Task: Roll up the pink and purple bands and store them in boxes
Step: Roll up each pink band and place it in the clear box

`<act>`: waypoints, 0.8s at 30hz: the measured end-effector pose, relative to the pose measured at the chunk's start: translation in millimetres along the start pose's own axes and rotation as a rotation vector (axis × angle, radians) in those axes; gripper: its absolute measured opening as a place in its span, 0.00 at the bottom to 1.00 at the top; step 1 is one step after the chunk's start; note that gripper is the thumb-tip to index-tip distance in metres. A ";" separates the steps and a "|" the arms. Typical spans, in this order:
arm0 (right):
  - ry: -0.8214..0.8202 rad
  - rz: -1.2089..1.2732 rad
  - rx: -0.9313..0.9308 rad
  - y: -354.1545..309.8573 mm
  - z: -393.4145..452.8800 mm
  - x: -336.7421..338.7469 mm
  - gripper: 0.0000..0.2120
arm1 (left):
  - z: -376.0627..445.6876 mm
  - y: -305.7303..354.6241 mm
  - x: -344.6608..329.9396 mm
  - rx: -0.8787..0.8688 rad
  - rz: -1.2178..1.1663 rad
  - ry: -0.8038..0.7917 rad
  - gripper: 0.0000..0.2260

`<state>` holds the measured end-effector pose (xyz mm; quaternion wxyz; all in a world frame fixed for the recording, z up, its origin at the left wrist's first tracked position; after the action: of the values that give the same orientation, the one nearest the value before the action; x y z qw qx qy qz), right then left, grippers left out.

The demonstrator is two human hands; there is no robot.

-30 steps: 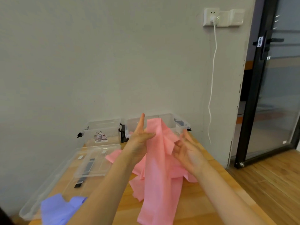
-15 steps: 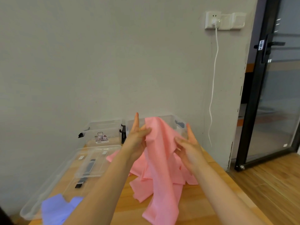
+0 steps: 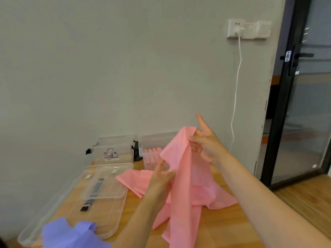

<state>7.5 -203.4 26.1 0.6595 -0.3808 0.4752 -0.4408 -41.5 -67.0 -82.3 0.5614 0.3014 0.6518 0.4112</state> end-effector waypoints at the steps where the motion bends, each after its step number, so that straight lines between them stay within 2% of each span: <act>1: 0.003 0.022 -0.012 0.9 -0.1 1.4 0.40 | 2.0 5.2 -0.3 -0.072 0.003 0.061 0.35; 4: 0.075 0.067 -0.044 3.2 0.4 8.2 0.40 | 1.6 29.4 0.1 -0.287 0.050 0.180 0.30; 6: 0.135 0.096 -0.064 4.3 0.7 13.2 0.40 | 0.5 44.9 -3.1 -0.385 0.201 0.169 0.26; 8: 0.178 0.155 -0.098 5.9 2.1 17.3 0.39 | 0.1 54.8 -12.8 -0.364 0.328 0.032 0.19; 10: 0.194 0.233 -0.121 6.4 6.5 19.9 0.39 | 0.2 58.3 -23.3 -0.167 0.340 -0.189 0.18; 12: 0.206 0.254 -0.117 1.8 9.6 18.5 0.39 | -4.0 69.4 -34.3 -0.015 0.289 -0.341 0.18; 15: 0.224 0.290 -0.081 -13.3 15.9 15.8 0.38 | 3.3 111.1 -48.2 -0.178 0.292 -0.323 0.20; 17: 0.255 0.435 -0.100 -20.3 18.0 15.6 0.37 | 6.1 135.5 -57.8 -0.259 0.230 -0.338 0.22; 19: 0.262 0.519 -0.179 -17.4 13.5 14.6 0.30 | 7.2 142.3 -61.5 -0.216 0.161 -0.405 0.25; 20: 0.244 0.463 -0.238 -9.2 9.6 14.8 0.22 | 7.2 141.0 -61.7 -0.184 0.154 -0.431 0.26; 21: 0.219 0.350 -0.299 0.4 1.9 13.2 0.15 | 8.2 137.7 -60.8 -0.178 0.188 -0.432 0.28; 22: 0.199 0.260 -0.338 10.0 -4.7 12.5 0.15 | 10.4 134.3 -59.1 -0.214 0.279 -0.405 0.29; 24: 0.197 0.173 -0.345 22.1 -12.6 10.4 0.22 | 12.0 132.9 -58.5 -0.385 0.542 -0.312 0.33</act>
<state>1.9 -207.2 -0.6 0.5704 -0.4009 0.6366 -0.3297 -27.9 -50.7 61.8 0.5712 0.4112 0.3652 0.6093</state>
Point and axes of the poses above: each hand's wrist, its own z-axis towards the middle knuckle, its own x-axis out of the back of the hand, y = z × x, the point moved 5 cm from there along z, towards the middle knuckle, and after that the axes turned 12 degrees about y, right-handed, at the moved point
